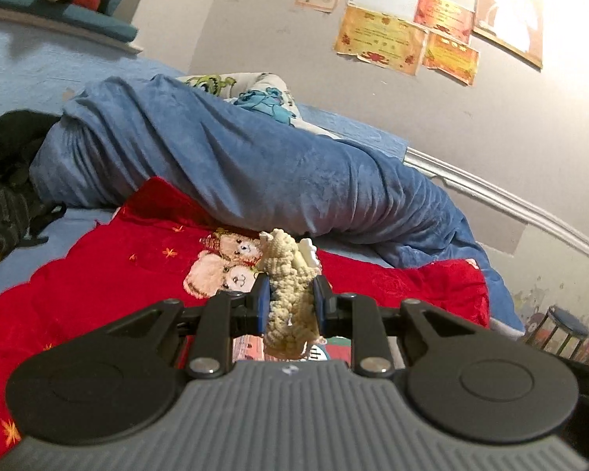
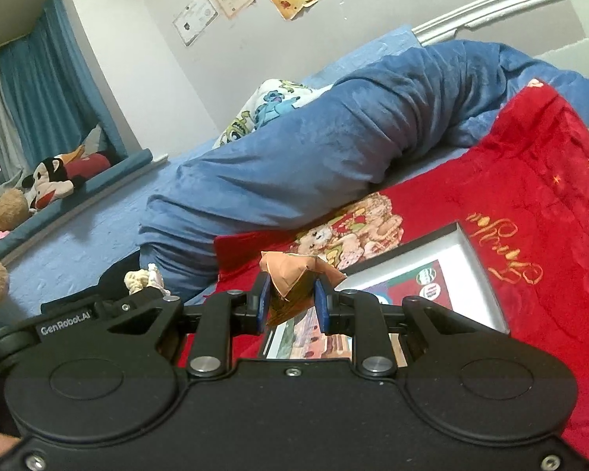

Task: Organize objects
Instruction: 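Lift the cream knitted item and brown packet and carry toward the box lid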

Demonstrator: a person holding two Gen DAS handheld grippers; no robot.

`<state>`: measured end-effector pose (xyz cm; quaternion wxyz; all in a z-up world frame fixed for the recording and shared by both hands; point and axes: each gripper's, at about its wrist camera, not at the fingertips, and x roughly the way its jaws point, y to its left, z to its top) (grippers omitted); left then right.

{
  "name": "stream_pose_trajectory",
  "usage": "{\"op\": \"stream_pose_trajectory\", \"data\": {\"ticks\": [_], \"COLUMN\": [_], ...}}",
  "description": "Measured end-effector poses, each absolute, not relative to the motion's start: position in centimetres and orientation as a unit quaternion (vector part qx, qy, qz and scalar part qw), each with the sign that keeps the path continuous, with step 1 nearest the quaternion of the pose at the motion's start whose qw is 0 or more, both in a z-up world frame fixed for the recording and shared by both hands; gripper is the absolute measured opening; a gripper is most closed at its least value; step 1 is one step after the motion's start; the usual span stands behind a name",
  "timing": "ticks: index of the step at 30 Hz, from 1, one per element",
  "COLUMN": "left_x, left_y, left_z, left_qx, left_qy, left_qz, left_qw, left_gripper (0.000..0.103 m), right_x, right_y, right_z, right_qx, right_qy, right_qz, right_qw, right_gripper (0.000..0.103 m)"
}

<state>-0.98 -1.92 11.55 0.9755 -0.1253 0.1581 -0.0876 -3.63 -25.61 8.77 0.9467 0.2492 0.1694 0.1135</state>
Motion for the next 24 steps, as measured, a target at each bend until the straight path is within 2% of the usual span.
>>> {"op": "stream_pose_trajectory", "data": {"ticks": [10,24], "left_x": [1.8,4.6], "left_y": [-2.8,-2.3], "left_z": [11.0,9.0], "left_qx": [-0.080,-0.108], "left_qy": [0.138,0.147], "left_qz": [-0.085,-0.085], "left_qw": [0.983,0.980], "left_gripper": [0.027,0.028], "right_x": [-0.4,3.6], "right_y": [-26.5,-26.0], "right_z": [7.5,5.7], "right_qx": [0.267,0.254], "right_qy": [0.188,0.215], "right_qz": [0.113,0.111], "right_qw": [0.938,0.936], "right_gripper": [0.023,0.023]}}
